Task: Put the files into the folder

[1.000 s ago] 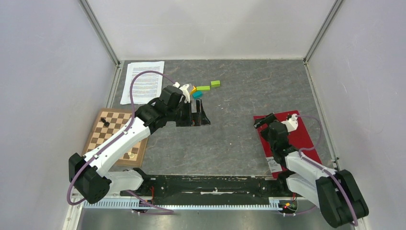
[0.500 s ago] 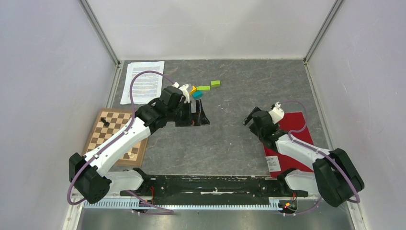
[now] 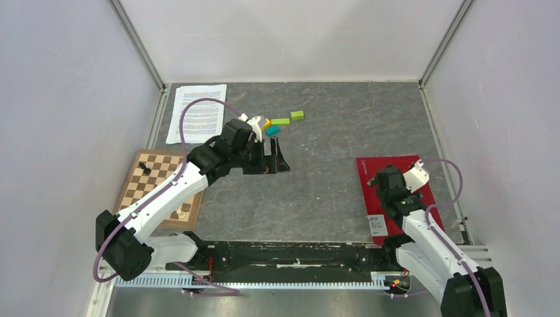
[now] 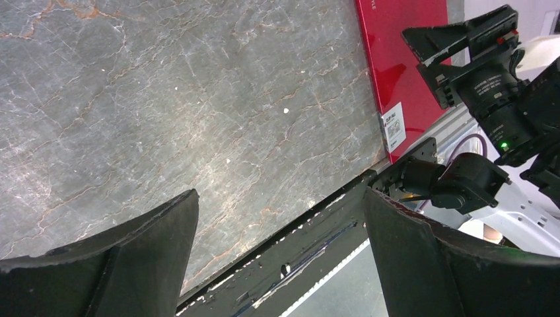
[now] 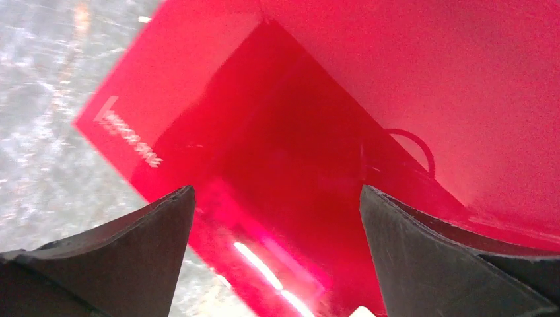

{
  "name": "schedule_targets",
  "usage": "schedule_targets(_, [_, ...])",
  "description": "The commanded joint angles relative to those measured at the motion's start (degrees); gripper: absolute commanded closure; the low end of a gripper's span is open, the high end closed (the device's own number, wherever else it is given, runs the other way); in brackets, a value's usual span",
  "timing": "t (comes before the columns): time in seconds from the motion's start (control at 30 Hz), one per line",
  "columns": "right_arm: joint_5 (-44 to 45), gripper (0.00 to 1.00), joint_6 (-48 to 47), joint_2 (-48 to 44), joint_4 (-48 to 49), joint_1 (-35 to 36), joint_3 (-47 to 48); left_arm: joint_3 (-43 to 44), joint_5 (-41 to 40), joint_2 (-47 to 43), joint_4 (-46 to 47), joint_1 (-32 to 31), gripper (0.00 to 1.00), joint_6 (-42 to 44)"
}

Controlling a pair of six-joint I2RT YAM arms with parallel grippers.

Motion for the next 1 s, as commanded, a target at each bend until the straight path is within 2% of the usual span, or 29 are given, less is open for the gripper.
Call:
schedule_targets(0.0, [3.0, 0.02, 1.4, -2.9, -6.2, -1.4, -2.6, -0.8, 1.7, 0.0, 3.0, 0.3, 0.0, 1.3])
schedule_targets(0.23, [6.4, 0.02, 2.6, -2.8, -4.6, -4.7, -5.2, -1.6, 2.0, -0.3, 3.0, 0.3, 0.0, 1.7])
schedule_targets(0.37, [9.3, 0.02, -2.5, -2.0, -1.2, -10.5, -1.3, -1.6, 2.0, -0.9, 2.4, 0.4, 0.0, 2.3])
schedule_targets(0.5, [13.0, 0.02, -6.1, 3.8, 0.7, -16.7, 3.7, -1.5, 2.4, -0.9, 1.8, 0.5, 0.0, 2.8])
schedule_targets(0.6, [12.3, 0.02, -7.9, 7.4, 3.6, -23.0, 4.5, -1.1, 2.9, -0.7, 1.1, 0.5, 0.0, 3.2])
schedule_targets(0.77, [5.8, 0.02, -9.6, 9.3, 11.1, -34.0, 1.3, -0.7, 3.4, -0.6, 0.2, 0.6, 0.0, 3.9])
schedule_targets(0.97, [-0.9, 0.02, -11.0, 12.1, 17.6, -42.1, -2.0, -1.5, 4.4, -0.6, 0.7, 0.6, 0.0, 3.4])
